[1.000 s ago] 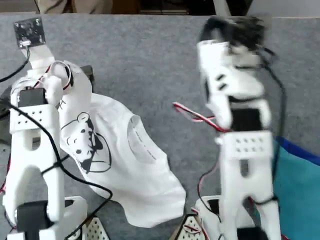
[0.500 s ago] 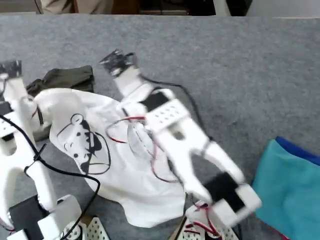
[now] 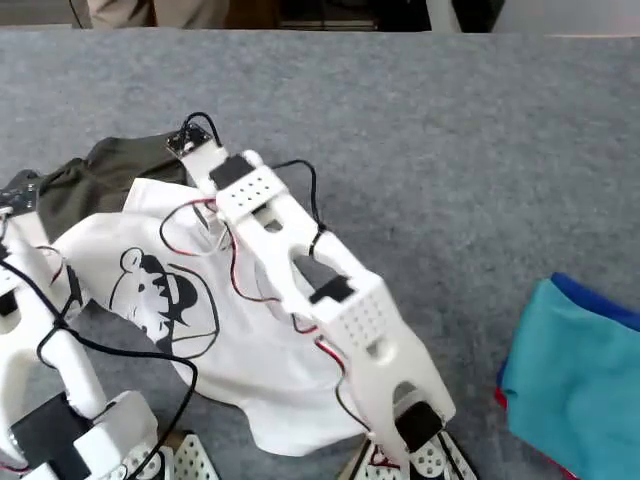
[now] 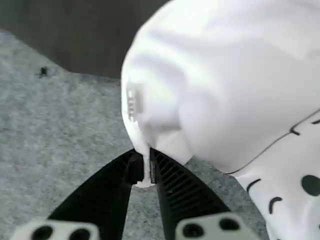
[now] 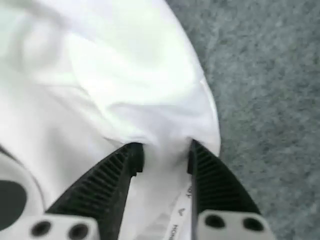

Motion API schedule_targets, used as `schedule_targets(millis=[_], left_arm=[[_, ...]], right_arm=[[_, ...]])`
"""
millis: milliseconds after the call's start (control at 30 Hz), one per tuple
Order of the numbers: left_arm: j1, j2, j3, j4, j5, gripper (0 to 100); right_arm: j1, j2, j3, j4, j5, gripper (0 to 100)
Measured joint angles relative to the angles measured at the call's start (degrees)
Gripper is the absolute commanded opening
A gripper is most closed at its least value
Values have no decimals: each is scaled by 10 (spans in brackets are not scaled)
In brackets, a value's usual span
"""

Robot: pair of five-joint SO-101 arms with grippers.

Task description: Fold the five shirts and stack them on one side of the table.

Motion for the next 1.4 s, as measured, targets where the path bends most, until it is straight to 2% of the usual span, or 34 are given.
schedule_targets(millis=[267, 467, 800, 967, 1233, 1400], left_arm=[[-14, 0, 52, -2, -87, 19], [-14, 0, 99, 4, -152, 19], [-13, -2, 135, 9, -221, 18], [9, -23, 146, 101, -309, 18], [127, -215, 244, 146, -327, 18], [159, -364, 280, 152, -327, 18]], right_arm=[[34, 160, -315, 193, 0, 5], [87, 156, -309, 212, 4, 5], [142, -75, 70, 212, 60, 5], [185, -213, 249, 212, 65, 5], [204, -454, 557, 111, 65, 15], [204, -536, 681, 67, 77, 159]])
